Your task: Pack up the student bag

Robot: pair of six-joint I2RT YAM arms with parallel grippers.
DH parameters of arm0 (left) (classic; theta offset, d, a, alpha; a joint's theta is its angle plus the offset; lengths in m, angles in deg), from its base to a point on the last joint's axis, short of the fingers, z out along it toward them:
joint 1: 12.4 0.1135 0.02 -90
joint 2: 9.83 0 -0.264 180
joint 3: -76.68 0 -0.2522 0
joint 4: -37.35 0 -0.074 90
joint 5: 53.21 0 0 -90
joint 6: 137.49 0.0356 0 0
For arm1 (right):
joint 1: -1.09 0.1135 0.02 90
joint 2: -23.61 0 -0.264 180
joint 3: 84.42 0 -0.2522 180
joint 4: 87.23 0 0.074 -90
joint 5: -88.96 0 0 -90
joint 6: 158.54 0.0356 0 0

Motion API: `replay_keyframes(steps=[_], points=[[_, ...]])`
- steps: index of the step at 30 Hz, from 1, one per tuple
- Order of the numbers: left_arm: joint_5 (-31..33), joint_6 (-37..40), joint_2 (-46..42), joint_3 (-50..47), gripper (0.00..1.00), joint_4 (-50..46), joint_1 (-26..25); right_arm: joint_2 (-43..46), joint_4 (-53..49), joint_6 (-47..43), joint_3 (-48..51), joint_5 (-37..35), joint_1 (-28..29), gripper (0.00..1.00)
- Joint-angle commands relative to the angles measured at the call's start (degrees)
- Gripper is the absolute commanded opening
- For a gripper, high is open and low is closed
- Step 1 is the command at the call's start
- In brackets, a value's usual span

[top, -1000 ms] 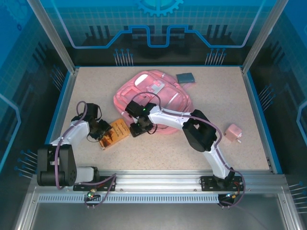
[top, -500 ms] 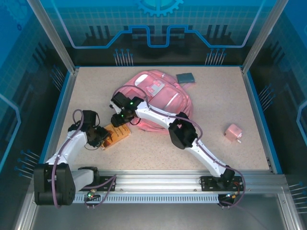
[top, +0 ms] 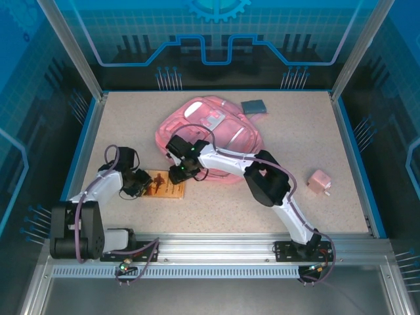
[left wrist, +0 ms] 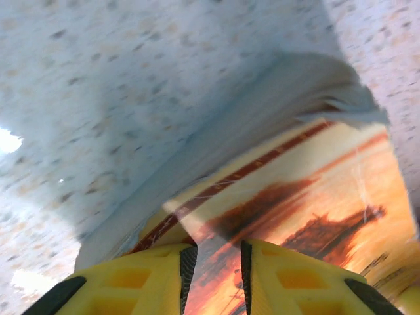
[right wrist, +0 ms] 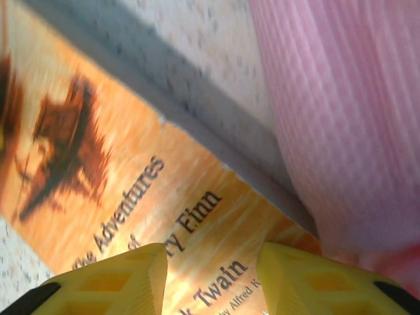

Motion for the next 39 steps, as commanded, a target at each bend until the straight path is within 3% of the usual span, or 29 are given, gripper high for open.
replay_keyframes(steps=[1, 6, 9, 17, 26, 39], points=[[1.6, 2.9, 4.9, 1.1, 0.34, 2.7, 0.4, 2.7, -5.1, 2.6, 8.0, 1.0, 1.3, 0.44], [-0.2, 4.4, 5.1, 6.9, 0.39, 1.3, 0.4, 8.1, -3.1, 1.8, 9.2, 1.7, 2.8, 0.47], [0.6, 2.0, 1.9, 7.0, 0.51, -3.1, 0.3, 8.6, -3.5, 1.3, 5.3, -0.7, 1.8, 0.51], [-3.1, -4.5, -7.2, -1.6, 0.58, -3.3, -2.1, -3.4, -9.6, -2.7, -10.9, -3.3, -0.3, 0.54], [-6.0, -8.4, -4.1, -5.3, 0.43, 3.8, -5.3, -10.7, -12.2, -5.9, -18.0, 1.7, -0.9, 0.53], [-3.8, -7.6, 3.1, -5.5, 0.35, 5.6, -5.9, -9.5, -13.4, -7.3, -19.0, 9.3, -0.1, 0.38]])
